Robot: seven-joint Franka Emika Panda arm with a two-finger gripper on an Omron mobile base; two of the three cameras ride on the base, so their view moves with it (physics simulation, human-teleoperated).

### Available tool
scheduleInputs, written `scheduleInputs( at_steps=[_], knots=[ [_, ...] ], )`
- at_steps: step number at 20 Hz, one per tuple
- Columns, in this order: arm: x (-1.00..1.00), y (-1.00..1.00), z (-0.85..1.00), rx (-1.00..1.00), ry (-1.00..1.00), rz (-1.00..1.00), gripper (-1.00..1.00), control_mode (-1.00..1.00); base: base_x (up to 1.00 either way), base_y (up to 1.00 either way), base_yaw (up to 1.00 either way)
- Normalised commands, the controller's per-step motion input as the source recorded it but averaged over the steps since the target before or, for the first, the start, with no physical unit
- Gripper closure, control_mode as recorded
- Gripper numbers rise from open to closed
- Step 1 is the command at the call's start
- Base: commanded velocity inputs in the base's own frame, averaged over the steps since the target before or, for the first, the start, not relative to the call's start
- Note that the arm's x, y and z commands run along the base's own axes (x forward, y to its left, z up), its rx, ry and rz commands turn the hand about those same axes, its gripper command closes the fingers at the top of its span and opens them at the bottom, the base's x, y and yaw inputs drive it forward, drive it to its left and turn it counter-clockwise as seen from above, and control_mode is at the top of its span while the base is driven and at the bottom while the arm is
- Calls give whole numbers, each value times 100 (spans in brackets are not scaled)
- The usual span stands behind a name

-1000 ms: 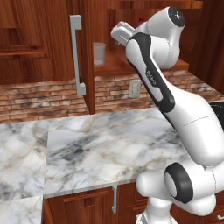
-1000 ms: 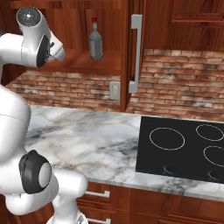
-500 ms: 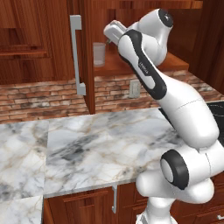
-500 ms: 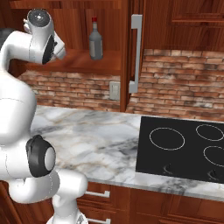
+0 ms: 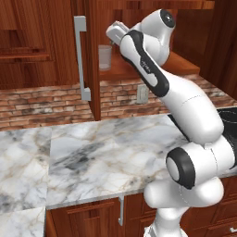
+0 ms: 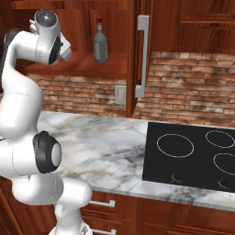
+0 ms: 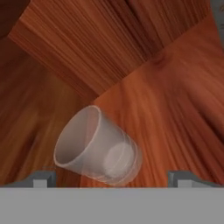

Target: There is a bowl on the dining counter. Grab a lemon wedge from the fridge and place it in the bowl. Then get the liquor bottle and glass cup from the cabinet and place them next to the bowl.

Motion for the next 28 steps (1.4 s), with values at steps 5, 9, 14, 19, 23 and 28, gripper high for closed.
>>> scheduleInputs(
  at_steps=[5, 9, 14, 19, 23, 28],
  knots=[
    [33, 4, -6, 0, 7, 0, -100, -100, 0, 0, 0],
    [32, 14, -11, 0, 9, 0, -100, -100, 0, 0, 0],
    [27, 19, -6, 2, 7, 1, -100, -100, 0, 0, 0],
    [23, 18, 0, 2, 0, 0, -100, -100, 0, 0, 0],
    [20, 17, -2, 0, 1, 0, -100, -100, 0, 0, 0],
    [6, 6, -9, 0, 1, 0, -100, -100, 0, 0, 0]
  ],
)
